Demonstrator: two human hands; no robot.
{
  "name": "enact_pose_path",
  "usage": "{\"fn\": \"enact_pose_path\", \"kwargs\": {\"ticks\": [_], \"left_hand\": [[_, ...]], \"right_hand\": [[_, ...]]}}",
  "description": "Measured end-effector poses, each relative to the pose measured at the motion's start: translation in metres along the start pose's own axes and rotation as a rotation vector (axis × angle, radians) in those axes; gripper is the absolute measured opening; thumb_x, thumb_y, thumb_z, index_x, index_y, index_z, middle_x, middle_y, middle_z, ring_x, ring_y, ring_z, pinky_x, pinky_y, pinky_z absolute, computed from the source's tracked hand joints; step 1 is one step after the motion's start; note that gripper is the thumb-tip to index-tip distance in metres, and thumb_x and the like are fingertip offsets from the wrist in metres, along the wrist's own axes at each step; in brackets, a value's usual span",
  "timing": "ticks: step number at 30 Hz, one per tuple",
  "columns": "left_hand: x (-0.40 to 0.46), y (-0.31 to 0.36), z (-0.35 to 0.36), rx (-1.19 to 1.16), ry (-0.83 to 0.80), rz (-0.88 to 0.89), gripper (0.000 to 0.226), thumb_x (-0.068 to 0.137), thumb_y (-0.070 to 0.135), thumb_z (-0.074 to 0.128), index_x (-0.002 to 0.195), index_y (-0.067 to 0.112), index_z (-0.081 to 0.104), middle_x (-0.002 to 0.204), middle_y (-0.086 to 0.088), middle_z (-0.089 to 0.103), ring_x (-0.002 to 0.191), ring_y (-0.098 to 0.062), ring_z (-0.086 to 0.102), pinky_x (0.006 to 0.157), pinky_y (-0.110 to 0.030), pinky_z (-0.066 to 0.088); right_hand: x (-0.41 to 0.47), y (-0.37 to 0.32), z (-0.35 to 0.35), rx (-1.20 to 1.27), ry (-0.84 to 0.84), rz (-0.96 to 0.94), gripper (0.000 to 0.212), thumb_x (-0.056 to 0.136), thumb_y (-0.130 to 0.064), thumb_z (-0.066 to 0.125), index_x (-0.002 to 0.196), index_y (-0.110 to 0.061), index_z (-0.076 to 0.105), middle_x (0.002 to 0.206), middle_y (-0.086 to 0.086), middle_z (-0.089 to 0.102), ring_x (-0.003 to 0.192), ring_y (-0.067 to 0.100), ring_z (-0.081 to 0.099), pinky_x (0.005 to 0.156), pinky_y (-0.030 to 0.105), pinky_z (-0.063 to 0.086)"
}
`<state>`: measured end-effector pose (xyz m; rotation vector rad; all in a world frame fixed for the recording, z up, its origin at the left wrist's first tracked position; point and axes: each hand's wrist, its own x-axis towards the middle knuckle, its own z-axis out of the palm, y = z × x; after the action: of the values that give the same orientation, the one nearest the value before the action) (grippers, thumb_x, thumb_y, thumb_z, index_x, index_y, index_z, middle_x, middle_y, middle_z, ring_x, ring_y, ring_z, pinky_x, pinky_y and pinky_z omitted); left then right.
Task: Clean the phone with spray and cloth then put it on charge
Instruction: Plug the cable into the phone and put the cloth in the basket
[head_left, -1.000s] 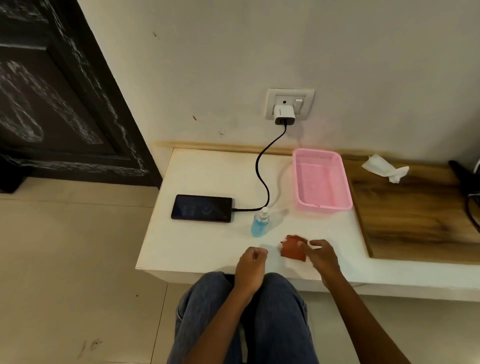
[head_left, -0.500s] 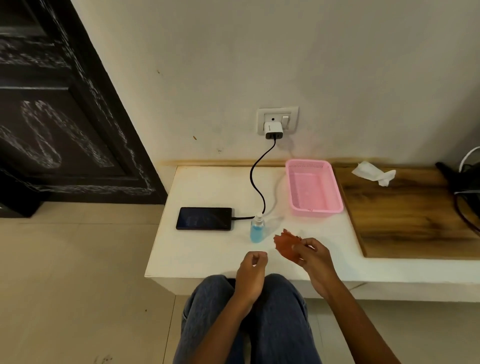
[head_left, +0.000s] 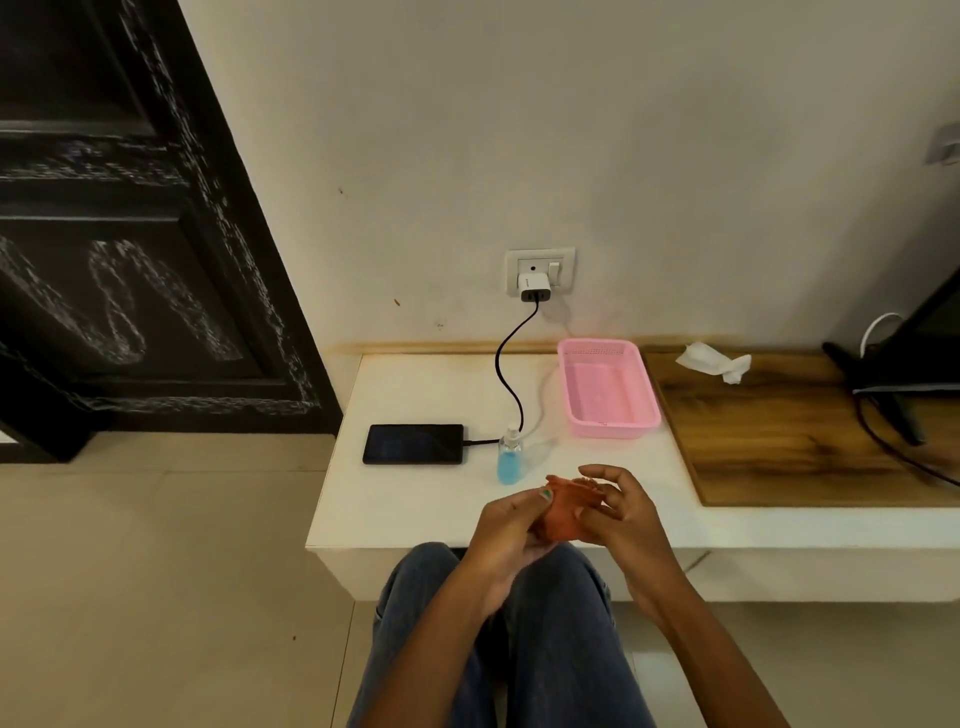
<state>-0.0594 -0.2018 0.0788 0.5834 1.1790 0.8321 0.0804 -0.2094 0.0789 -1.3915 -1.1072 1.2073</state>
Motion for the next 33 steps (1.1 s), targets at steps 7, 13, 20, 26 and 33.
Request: {"fn": "enact_pose_path", "kwargs": {"ticks": [7,13,20,26,33], "left_hand": [[-0.016,0.006,-0.005,0.117,0.028,0.079,0.039,0.088,0.026,0.064,0.122,0.008,0.061,0.120,-0.010,0.066,0.110,-0.026,0.063,0.099,-0.042,0.050],[-0.019,0.014,-0.013,0.063,0.018,0.092,0.020,0.095,0.022,0.055,0.112,0.013,0.063,0.111,-0.010,0.070,0.103,-0.024,0.066,0.088,-0.034,0.054],[-0.028,0.016,-0.005,0.202,-0.045,0.165,0.026,0.097,0.026,0.052,0.112,0.012,0.069,0.111,-0.013,0.071,0.105,-0.026,0.067,0.097,-0.042,0.052],[-0.031,0.019,-0.006,0.099,-0.085,0.126,0.028,0.096,0.030,0.052,0.113,0.011,0.064,0.113,-0.014,0.069,0.108,-0.025,0.064,0.096,-0.039,0.053],[-0.031,0.016,0.000,0.107,-0.127,0.229,0.014,0.086,0.018,0.068,0.098,0.025,0.071,0.094,0.006,0.077,0.089,-0.011,0.073,0.074,-0.019,0.057]], "right_hand": [[-0.015,-0.011,0.007,-0.237,0.031,-0.188,0.027,0.084,-0.015,0.065,0.097,-0.036,0.054,0.101,-0.017,0.055,0.095,0.011,0.056,0.081,0.022,0.045],[-0.022,-0.023,-0.001,-0.265,0.026,-0.278,0.021,0.085,-0.011,0.064,0.099,-0.027,0.063,0.110,-0.006,0.059,0.102,0.010,0.056,0.088,0.033,0.050],[-0.023,-0.033,0.008,-0.335,-0.155,-0.240,0.025,0.084,-0.015,0.067,0.083,-0.040,0.063,0.120,-0.019,0.049,0.110,0.000,0.047,0.086,0.014,0.039],[-0.020,-0.032,0.009,-0.250,0.074,-0.223,0.022,0.082,-0.010,0.068,0.095,-0.026,0.060,0.096,-0.007,0.063,0.096,0.018,0.061,0.075,0.017,0.048],[-0.021,-0.030,0.003,-0.114,0.071,-0.031,0.045,0.078,-0.021,0.073,0.118,-0.020,0.053,0.110,0.003,0.060,0.098,0.020,0.060,0.076,0.025,0.054]]}}
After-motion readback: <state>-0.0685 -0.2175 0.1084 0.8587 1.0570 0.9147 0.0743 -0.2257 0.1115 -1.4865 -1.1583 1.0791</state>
